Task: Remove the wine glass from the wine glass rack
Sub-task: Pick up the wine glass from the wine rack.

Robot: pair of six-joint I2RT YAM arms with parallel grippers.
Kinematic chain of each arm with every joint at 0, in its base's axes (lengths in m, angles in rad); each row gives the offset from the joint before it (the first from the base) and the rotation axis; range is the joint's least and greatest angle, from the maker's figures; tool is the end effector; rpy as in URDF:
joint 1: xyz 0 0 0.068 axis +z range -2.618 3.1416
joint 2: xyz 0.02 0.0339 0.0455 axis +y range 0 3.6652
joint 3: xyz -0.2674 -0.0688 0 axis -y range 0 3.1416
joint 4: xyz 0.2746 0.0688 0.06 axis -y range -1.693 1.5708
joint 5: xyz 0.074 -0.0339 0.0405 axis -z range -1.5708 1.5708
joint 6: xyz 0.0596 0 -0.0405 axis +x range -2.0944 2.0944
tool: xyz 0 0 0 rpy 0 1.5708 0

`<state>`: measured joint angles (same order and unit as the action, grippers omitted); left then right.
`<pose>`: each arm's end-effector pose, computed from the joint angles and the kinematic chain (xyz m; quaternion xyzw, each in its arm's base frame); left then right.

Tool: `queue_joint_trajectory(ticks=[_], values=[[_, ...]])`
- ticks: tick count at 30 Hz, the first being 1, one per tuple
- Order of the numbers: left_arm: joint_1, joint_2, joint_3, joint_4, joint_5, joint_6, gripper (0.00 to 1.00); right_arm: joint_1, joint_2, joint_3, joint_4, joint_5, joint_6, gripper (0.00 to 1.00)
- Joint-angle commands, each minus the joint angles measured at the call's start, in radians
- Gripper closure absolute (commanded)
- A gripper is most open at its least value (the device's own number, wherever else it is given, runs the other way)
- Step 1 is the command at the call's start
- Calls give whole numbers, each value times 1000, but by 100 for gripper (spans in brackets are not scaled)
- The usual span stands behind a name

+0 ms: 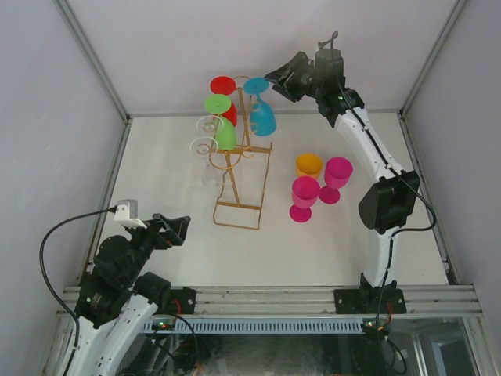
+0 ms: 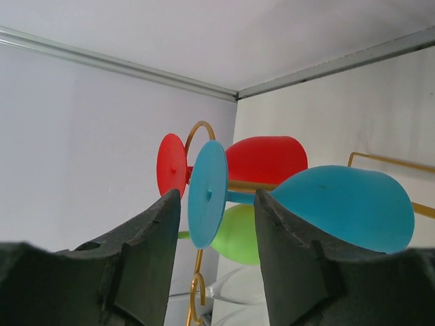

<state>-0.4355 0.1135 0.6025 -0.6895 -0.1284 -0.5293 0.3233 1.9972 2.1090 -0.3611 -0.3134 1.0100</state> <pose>0.0930 -0.0348 0.2992 -0.0768 0.7700 -0.2489 0.5825 0.4905 0.1837 0.4150 0.1723 0.7666 0.4717 0.4002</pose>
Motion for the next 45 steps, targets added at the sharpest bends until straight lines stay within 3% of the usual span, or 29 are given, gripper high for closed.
queue_joint_trajectory(ticks=[1,45], values=[[5,9,-6,42,-3,17,0,2,1,51,3,-15,-8,53],[5,20,-7,45,-16,12,0,21,75,178,-76,9,-34,81]])
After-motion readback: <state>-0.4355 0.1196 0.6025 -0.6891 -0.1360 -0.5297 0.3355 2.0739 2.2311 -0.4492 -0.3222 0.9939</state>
